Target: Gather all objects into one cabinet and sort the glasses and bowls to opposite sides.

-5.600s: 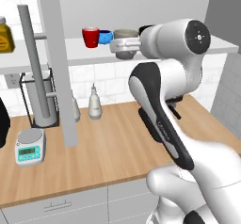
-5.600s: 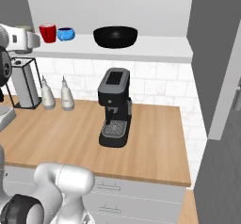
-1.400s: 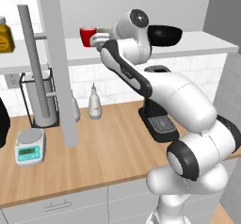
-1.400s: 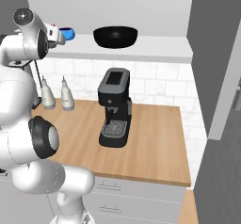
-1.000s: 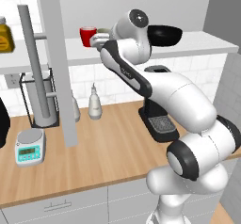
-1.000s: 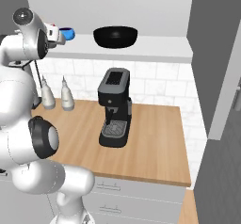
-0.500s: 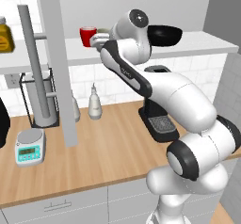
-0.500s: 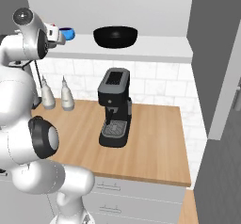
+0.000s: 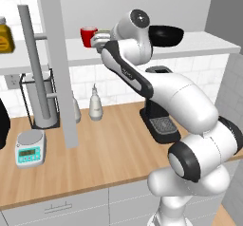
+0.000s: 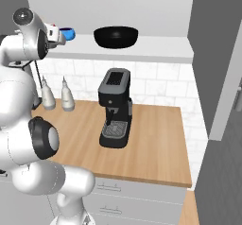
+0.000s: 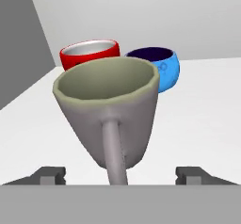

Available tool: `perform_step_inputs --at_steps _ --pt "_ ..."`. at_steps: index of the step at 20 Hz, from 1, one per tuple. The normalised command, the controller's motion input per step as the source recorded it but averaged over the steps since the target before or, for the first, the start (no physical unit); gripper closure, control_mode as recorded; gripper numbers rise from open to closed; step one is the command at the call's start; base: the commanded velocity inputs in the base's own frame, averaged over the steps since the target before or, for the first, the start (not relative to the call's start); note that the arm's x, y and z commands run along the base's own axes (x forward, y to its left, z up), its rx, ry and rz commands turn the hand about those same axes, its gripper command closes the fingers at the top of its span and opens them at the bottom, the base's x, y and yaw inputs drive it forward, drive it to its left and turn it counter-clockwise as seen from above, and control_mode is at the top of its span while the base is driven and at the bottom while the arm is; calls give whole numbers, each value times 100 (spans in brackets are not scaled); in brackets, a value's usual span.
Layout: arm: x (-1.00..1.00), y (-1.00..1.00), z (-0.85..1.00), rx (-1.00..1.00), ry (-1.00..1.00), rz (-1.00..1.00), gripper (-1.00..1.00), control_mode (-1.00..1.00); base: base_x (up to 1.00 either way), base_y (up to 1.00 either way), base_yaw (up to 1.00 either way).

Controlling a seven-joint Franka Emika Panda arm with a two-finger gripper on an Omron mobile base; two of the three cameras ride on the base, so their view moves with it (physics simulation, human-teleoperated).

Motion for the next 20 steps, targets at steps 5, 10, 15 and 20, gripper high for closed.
perform_step_inputs --at_steps 5,10,15,20 --pt "-12 0 0 0 0 0 -100 -100 0 0 0" --pt "-90 -11 5 0 -6 -1 -100 -100 0 0 0" --pt "-93 -16 36 0 -19 -3 -100 -100 0 0 0" --pt "-87 -34 46 2 -14 -7 -100 -100 0 0 0"
